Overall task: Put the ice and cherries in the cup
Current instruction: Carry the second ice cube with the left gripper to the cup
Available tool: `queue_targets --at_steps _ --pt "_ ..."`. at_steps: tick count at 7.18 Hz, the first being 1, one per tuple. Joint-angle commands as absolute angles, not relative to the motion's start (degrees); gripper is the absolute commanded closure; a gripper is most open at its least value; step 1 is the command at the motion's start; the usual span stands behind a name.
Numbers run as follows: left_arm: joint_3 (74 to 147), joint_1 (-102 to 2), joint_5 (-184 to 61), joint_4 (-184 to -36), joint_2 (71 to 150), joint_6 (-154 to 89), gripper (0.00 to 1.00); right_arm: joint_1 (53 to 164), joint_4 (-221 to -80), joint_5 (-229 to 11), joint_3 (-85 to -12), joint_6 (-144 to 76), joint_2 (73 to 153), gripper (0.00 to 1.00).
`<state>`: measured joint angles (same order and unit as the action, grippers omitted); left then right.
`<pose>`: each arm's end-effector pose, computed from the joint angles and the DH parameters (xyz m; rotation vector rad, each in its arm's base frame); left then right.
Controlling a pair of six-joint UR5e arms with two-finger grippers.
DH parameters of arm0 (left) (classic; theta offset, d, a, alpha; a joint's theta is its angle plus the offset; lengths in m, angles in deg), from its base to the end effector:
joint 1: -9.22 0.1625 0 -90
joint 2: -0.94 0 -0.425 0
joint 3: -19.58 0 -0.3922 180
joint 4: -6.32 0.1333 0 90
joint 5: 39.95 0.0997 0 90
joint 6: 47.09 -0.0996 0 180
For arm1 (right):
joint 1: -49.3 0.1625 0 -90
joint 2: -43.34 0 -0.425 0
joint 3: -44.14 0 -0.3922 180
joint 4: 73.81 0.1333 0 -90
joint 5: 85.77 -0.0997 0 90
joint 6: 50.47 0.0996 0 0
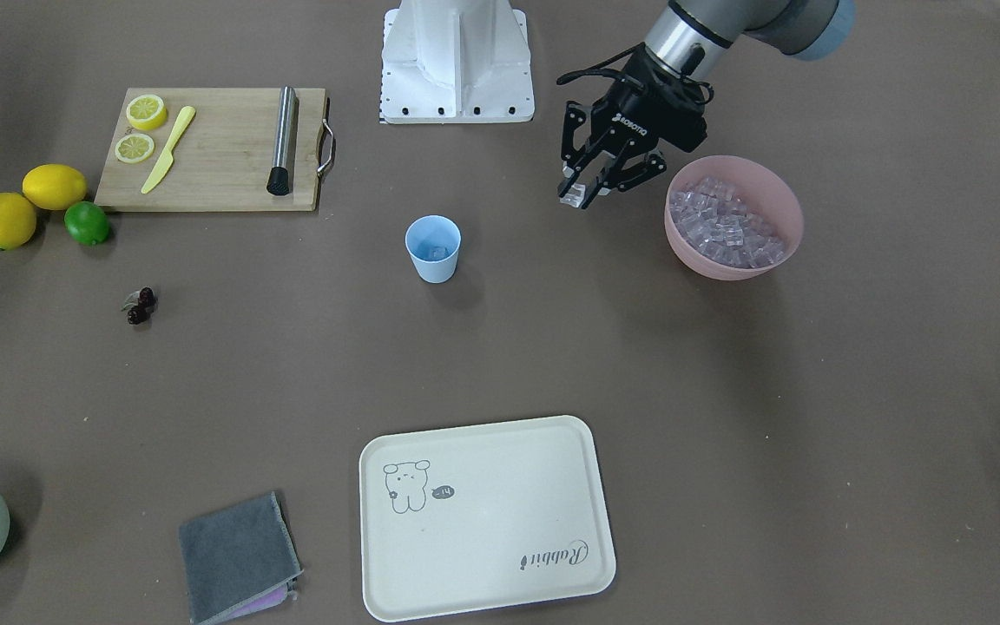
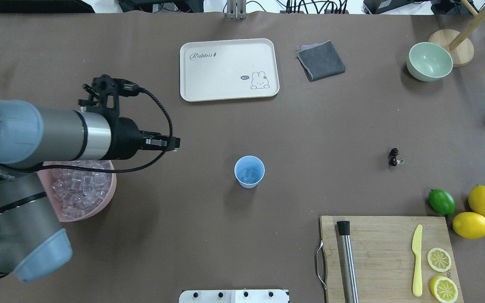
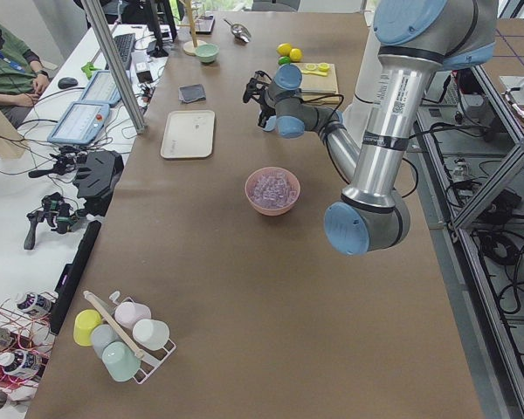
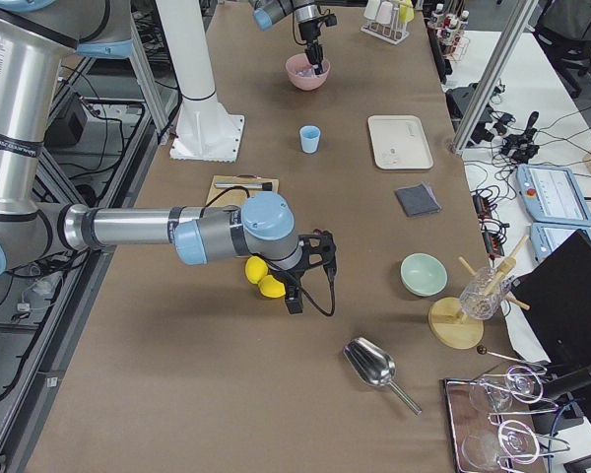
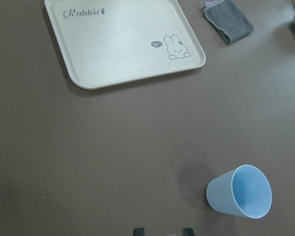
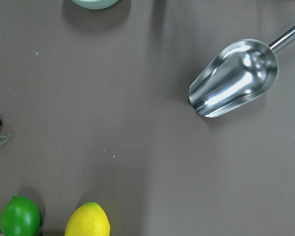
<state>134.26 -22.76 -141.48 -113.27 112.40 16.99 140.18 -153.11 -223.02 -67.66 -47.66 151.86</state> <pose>0.4034 -0.3856 0.2027 0.4875 1.2342 0.0432 0.0658 -0.3687 0.5846 0.2160 -0.8239 -0.0401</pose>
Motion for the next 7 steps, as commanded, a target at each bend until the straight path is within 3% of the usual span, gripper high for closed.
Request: queue_targets --at_steps 1,7 --pt "128.9 -16.4 -132.4 -113.2 119.8 20.2 1.0 140.2 -153.2 -223.1 -67.7 -47.7 152.1 0.0" --pt "118.4 -10.7 -120.5 -113.6 127.8 24.2 1.0 140.2 -153.3 -223.7 -66.4 -47.7 152.1 0.0"
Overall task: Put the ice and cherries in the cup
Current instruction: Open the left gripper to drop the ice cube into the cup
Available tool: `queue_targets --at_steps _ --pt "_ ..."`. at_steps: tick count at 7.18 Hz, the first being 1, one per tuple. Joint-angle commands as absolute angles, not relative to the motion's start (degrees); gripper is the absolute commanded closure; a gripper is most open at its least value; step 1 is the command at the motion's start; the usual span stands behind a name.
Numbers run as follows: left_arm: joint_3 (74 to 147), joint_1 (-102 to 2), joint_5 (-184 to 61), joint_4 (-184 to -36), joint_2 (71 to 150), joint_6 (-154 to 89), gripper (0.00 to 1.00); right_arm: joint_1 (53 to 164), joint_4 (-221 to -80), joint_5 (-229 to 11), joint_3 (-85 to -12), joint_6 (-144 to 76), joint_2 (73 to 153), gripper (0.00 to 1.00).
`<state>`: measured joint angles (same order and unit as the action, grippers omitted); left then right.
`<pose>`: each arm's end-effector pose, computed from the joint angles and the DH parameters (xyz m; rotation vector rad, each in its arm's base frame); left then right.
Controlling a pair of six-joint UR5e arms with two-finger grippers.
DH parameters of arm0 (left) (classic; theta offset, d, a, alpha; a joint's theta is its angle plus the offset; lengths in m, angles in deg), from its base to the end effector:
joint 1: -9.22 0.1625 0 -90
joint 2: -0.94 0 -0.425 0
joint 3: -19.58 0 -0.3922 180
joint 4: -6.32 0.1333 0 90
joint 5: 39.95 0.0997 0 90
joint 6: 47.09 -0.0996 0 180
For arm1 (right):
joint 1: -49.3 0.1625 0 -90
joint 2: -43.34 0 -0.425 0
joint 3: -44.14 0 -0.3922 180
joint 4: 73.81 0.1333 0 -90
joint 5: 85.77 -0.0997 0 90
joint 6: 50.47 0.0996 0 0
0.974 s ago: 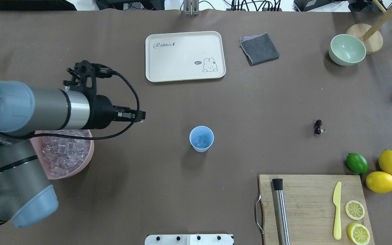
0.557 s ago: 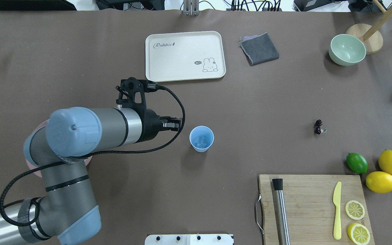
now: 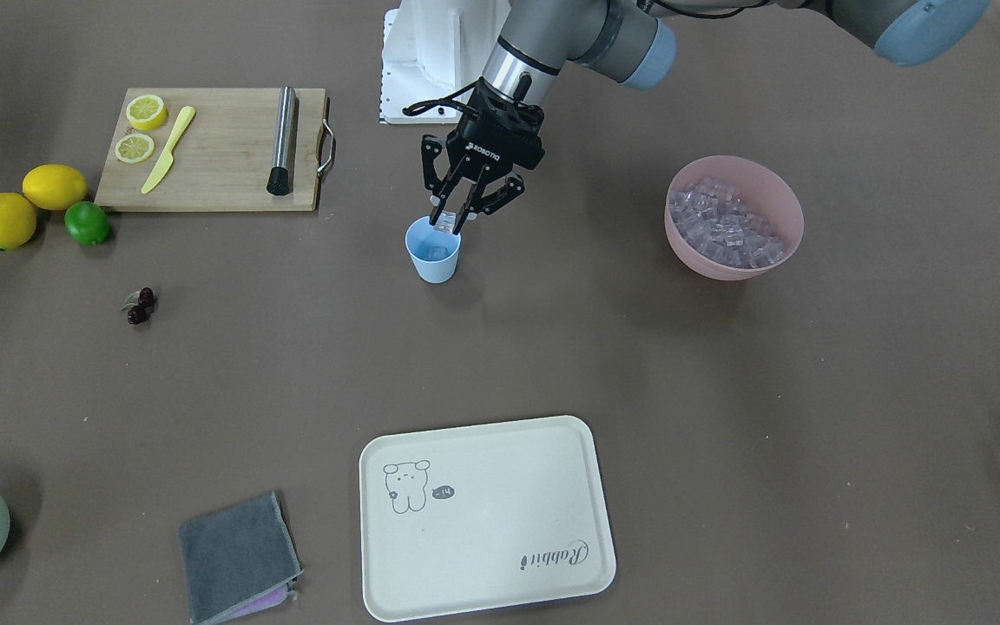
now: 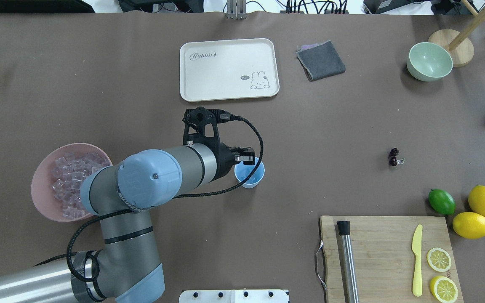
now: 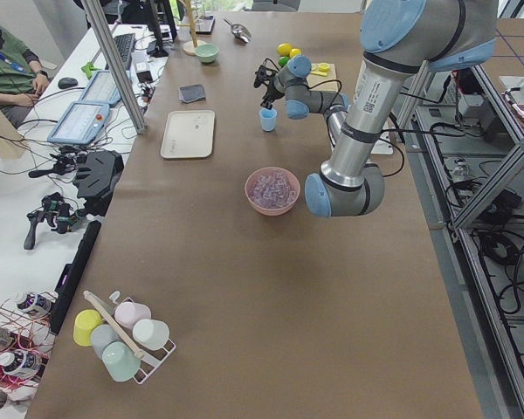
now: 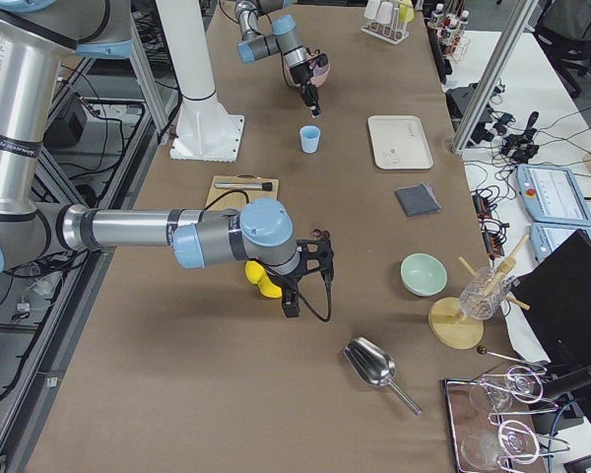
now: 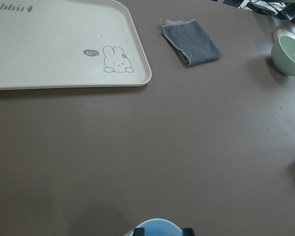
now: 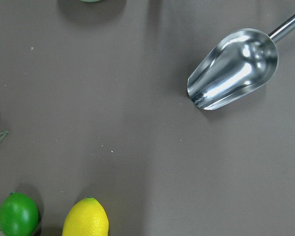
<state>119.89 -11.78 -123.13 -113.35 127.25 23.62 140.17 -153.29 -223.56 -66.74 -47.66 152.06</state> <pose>0.5462 -0.3651 0.1465 0.5528 1.2140 -0.1045 0.0651 -0.3665 0.5936 0.1941 -0.8337 -0.0320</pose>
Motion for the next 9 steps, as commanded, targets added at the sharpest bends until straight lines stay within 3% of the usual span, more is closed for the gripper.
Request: queue_targets --at_steps 1,3,4,5,6,9 --pt "118.4 -9.5 -118.8 -113.6 127.9 24.2 1.0 140.2 -153.4 -223.7 -66.3 -47.7 152.1 0.0" --pt "119.1 -7.9 -118.8 -113.5 127.9 24.3 0.98 140.2 -153.3 -223.7 -66.2 -47.7 152.1 0.0" --pt "119.2 -7.7 -118.8 -113.6 127.9 24.4 0.3 140.2 -153.4 -223.7 -66.2 -47.7 152.1 0.0" --pt "119.9 -7.0 -118.7 -113.6 127.9 24.5 0.09 140.2 -153.4 -223.7 -66.2 -47.7 152.1 0.0" --pt "120.9 -7.0 -118.8 -113.7 127.8 24.5 0.04 140.2 -153.4 -223.8 -66.1 -47.7 152.1 0.0" --pt "128.1 -7.6 -118.4 -112.6 122.7 24.1 0.03 139.1 -153.5 -224.4 -66.5 -44.3 150.9 0.0"
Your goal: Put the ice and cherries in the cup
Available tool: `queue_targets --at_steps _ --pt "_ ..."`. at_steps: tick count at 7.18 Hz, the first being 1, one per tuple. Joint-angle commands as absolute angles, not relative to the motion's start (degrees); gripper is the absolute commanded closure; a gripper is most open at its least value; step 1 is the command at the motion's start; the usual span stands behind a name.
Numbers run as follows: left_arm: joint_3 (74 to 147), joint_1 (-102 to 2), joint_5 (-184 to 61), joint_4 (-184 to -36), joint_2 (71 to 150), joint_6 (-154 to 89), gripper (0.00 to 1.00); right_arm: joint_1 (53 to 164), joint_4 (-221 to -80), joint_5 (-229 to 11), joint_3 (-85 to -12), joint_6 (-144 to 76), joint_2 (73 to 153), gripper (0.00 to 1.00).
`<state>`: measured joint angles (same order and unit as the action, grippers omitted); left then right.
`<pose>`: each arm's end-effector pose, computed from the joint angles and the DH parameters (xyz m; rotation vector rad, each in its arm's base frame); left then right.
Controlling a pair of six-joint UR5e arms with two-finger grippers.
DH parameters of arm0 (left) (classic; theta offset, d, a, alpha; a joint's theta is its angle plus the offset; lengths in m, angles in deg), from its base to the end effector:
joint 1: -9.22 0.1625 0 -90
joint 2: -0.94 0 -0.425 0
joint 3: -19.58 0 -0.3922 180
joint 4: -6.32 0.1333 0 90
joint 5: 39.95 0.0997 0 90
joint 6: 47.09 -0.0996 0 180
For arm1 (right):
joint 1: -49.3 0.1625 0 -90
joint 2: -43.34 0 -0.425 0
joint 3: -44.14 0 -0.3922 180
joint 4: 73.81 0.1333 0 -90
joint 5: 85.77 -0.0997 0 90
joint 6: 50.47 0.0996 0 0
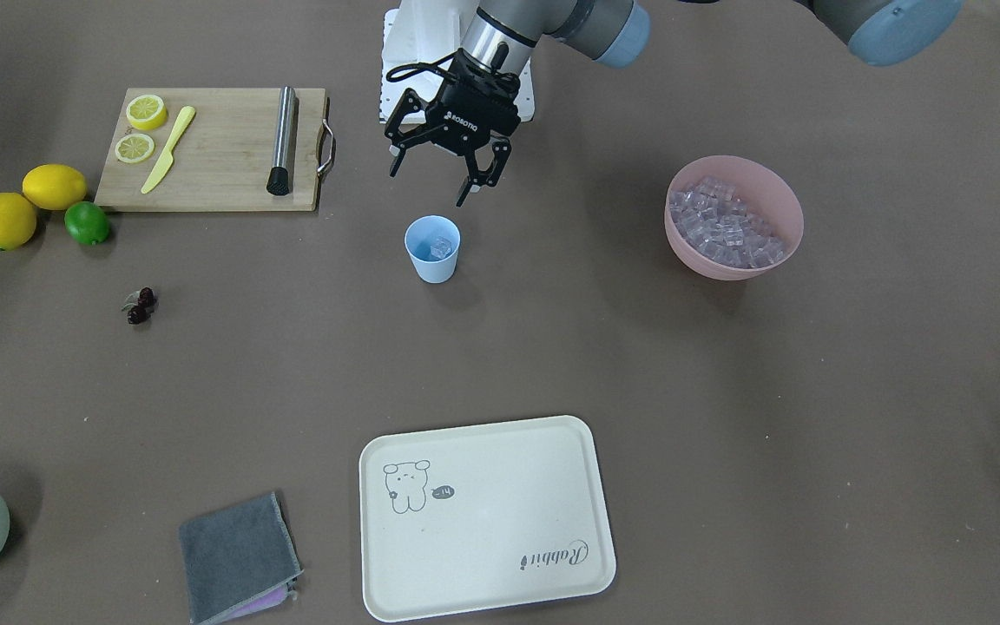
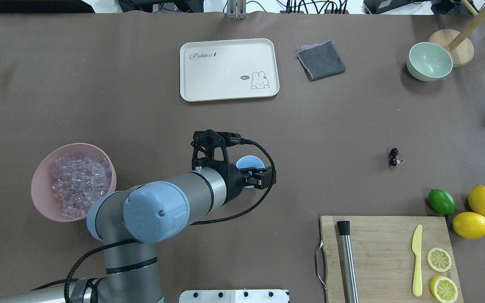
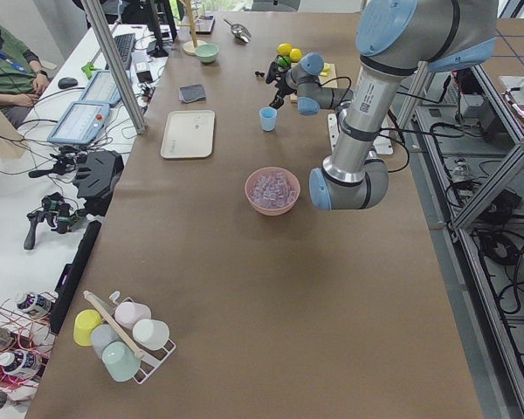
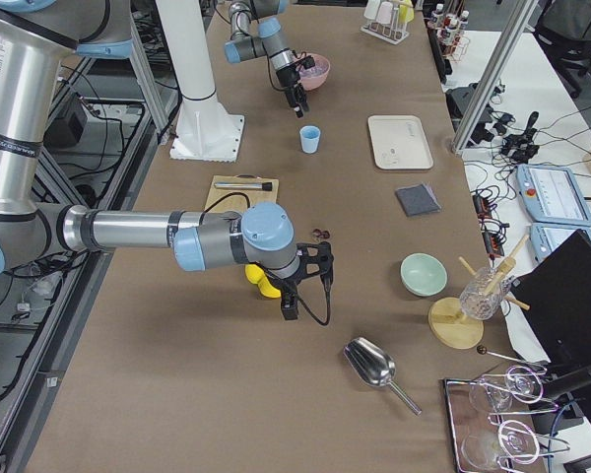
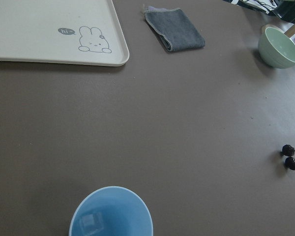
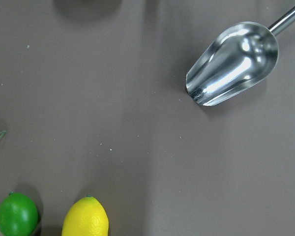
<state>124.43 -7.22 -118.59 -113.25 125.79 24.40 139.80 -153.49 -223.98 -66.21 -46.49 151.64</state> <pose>0.5428 -0.3196 0.1324 0.5717 1.2649 -0.1070 0.0623 -0.3696 0.5955 0.1774 -0.8435 -0.0175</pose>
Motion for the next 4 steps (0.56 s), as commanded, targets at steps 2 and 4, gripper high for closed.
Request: queue_targets --at_steps 2,4 --pt "137.4 -13.6 -125.1 -97.5 118.3 19.0 0.02 137.1 -153.4 -224.0 -68.4 -37.6 149.6 0.0" --pt "143.7 -27.1 -141.2 -82.5 113.7 4.8 0.02 134.3 -153.3 -223.7 -70.0 -31.3 147.7 0.0"
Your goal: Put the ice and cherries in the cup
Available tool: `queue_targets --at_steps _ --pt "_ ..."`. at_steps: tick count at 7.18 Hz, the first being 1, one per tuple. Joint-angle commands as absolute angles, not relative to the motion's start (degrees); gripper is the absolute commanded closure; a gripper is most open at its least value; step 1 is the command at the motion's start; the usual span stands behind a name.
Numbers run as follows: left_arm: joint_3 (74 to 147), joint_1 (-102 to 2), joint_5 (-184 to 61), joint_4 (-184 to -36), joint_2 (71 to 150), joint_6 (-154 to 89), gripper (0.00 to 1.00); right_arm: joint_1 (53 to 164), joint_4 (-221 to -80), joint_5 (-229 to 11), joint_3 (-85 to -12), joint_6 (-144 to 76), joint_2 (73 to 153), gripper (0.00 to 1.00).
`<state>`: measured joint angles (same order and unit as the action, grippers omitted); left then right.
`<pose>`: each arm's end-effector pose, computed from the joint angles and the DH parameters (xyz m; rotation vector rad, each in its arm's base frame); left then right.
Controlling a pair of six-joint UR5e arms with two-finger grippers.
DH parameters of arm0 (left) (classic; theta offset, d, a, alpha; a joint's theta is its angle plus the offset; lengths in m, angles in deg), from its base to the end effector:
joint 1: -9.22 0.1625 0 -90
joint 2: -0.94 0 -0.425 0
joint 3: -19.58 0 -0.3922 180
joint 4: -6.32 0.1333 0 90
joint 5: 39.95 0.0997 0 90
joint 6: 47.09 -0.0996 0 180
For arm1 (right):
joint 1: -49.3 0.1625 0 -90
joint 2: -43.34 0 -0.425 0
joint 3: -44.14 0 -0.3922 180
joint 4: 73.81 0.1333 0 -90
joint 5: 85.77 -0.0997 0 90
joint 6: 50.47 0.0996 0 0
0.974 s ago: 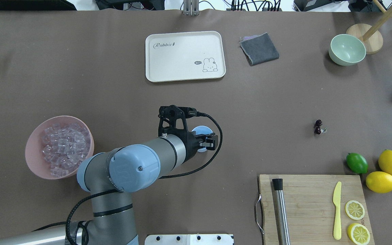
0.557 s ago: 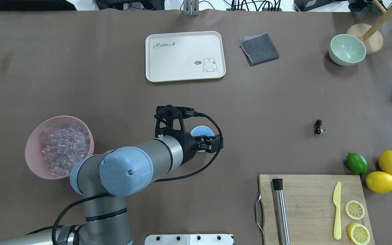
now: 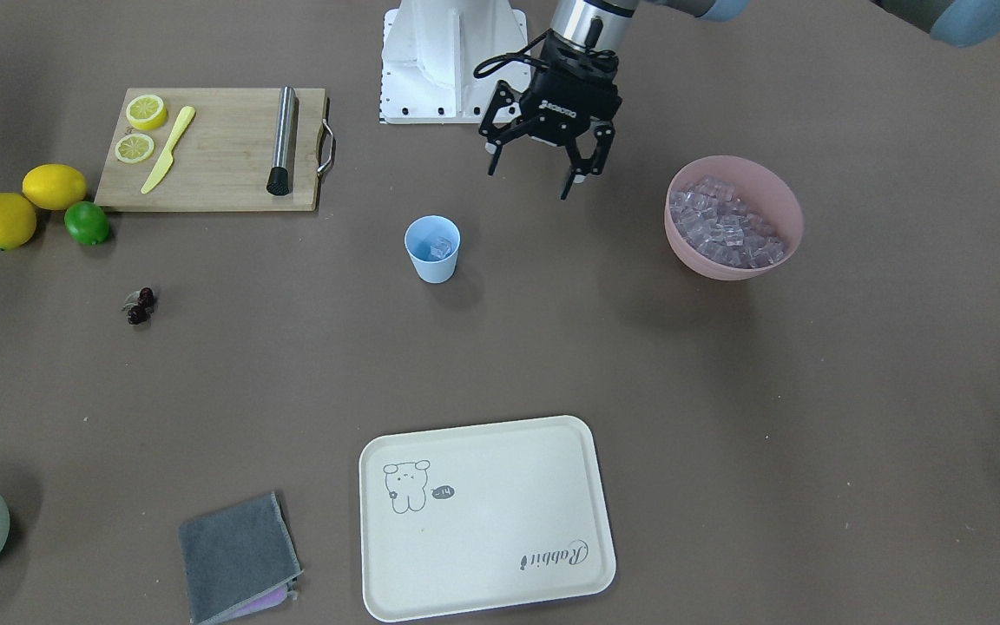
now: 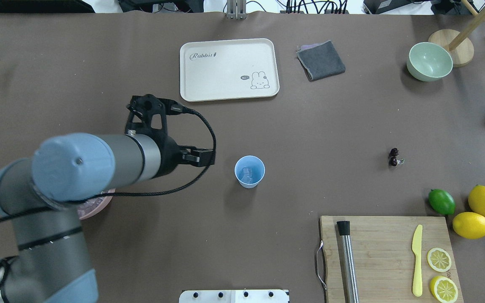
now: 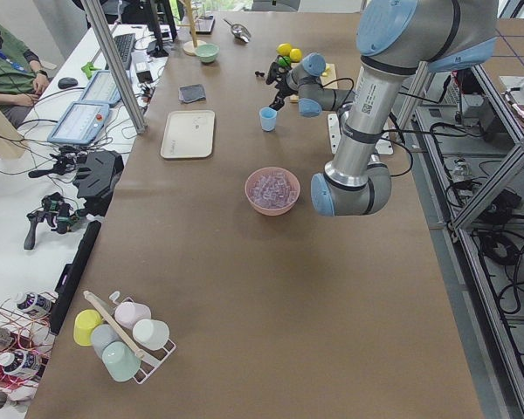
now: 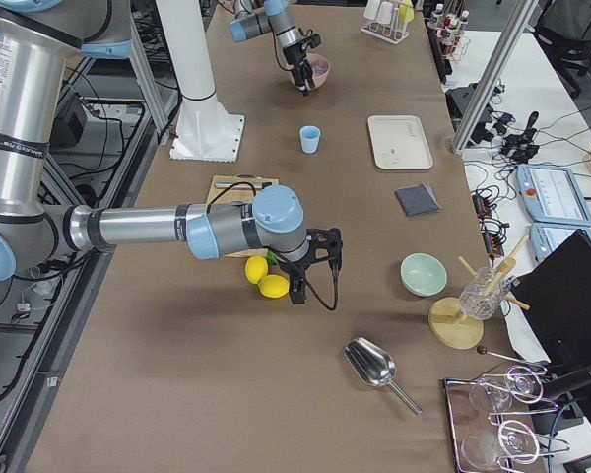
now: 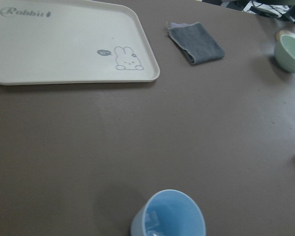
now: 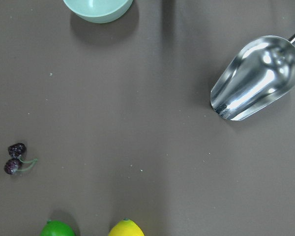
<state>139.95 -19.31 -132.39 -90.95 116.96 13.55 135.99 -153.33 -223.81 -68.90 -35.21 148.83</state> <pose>0.4101 -0.3698 0.1726 0.5043 0.9906 0.0366 0.0366 -0.3935 0.5530 0.1579 -0.8677 0.0630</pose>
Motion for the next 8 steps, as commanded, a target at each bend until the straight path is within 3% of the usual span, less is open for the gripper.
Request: queue_targets --at_steps 1,3,4,6,7,8 --pt "145.3 -35.5 -148.4 -81.3 106.7 -9.3 0.02 132.5 -153.3 -223.6 -71.9 -27.2 147.0 0.0" --pt "144.1 -55.7 -163.7 -82.7 90.7 -41.0 0.02 127.0 -153.0 -222.6 -73.5 -18.8 143.9 0.0" --pt "140.2 -65.6 -167.6 -83.6 84.1 -52.8 0.02 124.0 -153.0 -221.6 -73.8 -14.4 141.7 0.0" --pt "130.7 -79.9 -170.6 -83.7 76.3 -68.9 0.02 116.7 -153.0 -217.3 -74.4 -4.9 136.7 0.0" --pt "124.1 -86.2 -170.6 -86.0 76.1 -78.4 0.02 111.8 -153.1 -213.4 -74.1 -0.9 134.3 0.0" --pt "122.3 -87.8 -170.3 -86.7 76.0 -82.2 0.02 107.1 -152.9 -209.6 -71.5 1.6 131.6 0.0"
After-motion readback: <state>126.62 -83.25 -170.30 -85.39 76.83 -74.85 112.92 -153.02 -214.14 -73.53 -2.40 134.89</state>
